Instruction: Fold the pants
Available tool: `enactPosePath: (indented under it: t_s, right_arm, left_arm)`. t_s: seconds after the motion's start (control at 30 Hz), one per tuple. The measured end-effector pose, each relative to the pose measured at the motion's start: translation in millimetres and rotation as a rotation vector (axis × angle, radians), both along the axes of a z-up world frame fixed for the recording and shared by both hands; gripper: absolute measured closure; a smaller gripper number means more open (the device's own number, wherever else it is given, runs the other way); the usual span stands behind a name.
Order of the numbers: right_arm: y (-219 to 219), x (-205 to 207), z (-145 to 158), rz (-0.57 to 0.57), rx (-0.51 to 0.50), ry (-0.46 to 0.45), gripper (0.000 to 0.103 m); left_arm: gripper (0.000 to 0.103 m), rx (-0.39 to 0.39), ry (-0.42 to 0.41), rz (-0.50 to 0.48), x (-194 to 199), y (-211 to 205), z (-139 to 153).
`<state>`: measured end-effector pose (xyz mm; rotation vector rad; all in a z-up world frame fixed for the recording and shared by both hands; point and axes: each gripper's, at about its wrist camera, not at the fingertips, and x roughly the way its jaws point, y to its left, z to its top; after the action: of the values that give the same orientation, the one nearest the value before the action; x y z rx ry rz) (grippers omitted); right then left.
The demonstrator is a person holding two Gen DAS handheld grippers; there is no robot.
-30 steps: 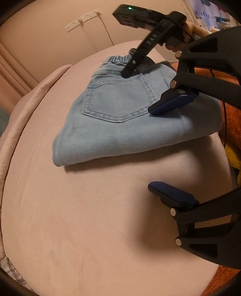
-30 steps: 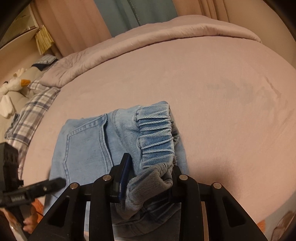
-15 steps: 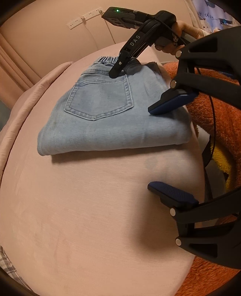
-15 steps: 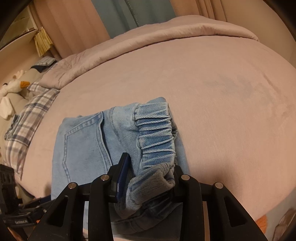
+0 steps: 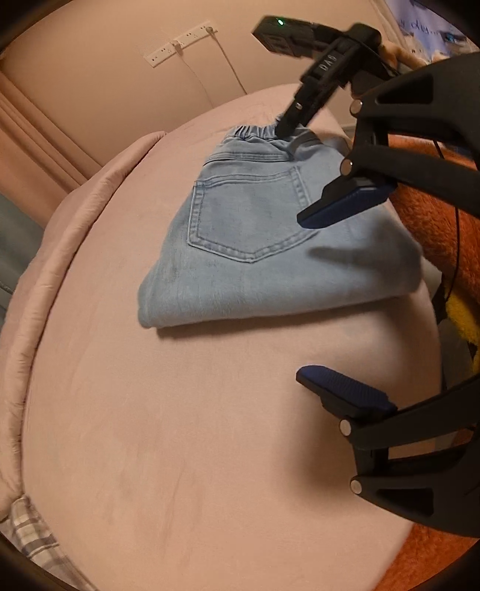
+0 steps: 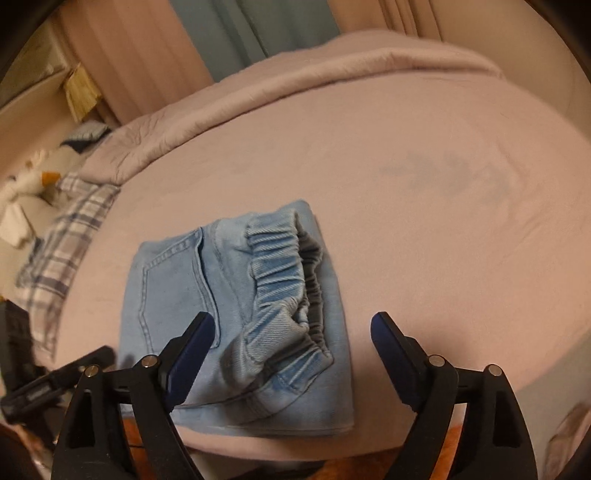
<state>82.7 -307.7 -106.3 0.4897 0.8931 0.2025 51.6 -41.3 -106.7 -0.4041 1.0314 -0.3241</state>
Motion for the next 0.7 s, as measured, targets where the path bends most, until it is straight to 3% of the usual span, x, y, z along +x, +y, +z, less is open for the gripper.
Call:
enactPosePath:
  t_s: [0.2,0.43,0.53,0.7]
  right_arm:
    - [4.4,15.0,-29.3,0.051,0.095,0.078,0.017]
    - [4.9,21.2,-32.0,0.078,0.137,0.058,0.019]
    - [7.4,26.5,-33.4,0.085,0.159,0.049,0.028]
    - [9.6,18.1,-32.6,0.101,0.213,0.019,0.051]
  left_arm:
    - [0.027,-0.003,0.045,-0.016,21.0,-13.0,-17.4]
    - [0.03,-0.056,0.045,-0.044,36.6,-21.3,-23.0]
    - [0.053,-0.084,0.048,-0.075,40.7,-27.4,-24.1]
    - [0.068,-0.096,0.038,-0.051,36.4,-26.2,-21.0]
